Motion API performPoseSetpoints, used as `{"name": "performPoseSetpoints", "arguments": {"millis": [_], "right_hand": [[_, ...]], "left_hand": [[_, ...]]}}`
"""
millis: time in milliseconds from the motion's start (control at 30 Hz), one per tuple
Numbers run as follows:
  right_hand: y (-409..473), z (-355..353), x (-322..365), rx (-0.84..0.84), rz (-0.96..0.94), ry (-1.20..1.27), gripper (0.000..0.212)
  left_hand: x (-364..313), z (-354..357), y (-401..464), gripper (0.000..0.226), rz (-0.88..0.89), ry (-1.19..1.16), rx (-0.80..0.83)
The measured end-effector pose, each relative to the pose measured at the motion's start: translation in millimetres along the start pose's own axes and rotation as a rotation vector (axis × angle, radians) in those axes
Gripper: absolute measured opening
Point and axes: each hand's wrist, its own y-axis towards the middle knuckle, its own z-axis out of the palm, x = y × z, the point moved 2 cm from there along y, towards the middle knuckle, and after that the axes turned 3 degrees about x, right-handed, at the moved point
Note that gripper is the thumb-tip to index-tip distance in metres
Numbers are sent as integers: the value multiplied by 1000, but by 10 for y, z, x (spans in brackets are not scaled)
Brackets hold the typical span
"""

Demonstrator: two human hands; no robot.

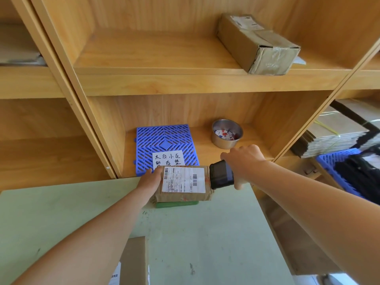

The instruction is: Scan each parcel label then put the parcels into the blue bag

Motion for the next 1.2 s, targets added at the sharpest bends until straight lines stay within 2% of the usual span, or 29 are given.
{"name": "performPoseSetpoints", "arguments": {"millis": [467,633,700,767,833,900,967,1033,1200], "right_hand": [[-44,-119,107,65,33,-44,68],[22,-5,98,44,106,16,68],[110,117,133,7,140,226,73],[224,273,226,3,207,616,75],[364,451,394,17,263,1011,76],[512,619,623,19,305,1345,82],[609,771,816,10,359,1623,80],[663,848,948,-27,370,1773,75],[674,651,1105,-125,323,1951,72]], "left_hand": [[93,-57,30,67,20,-51,76],[642,132,954,86,-19,-17,82],[679,136,965,85,-47,-24,90],[370,42,385,77,-81,-44,103],[90,5,-135,54,-101,-98,142],[31,5,-300,31,-118,-161,147],[42,20,-353,26,-110,-198,128],[75,-3,-387,28,-95,-209,93],[151,-294,-482,30,-87,-265,-30]]}}
